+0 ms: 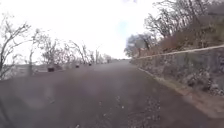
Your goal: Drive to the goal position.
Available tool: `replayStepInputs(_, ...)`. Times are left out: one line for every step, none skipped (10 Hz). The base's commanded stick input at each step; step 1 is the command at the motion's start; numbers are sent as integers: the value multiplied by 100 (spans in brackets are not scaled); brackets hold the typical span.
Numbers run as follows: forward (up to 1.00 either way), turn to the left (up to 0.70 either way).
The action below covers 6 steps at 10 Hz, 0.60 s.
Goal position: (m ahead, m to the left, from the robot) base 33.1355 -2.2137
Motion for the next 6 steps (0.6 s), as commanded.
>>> replayStepInputs(70,0)
replayStepInputs(70,0)
replayStepInputs(70,0)
replayStepInputs(70,0)
replayStepInputs(70,0)
replayStepInputs(70,0)
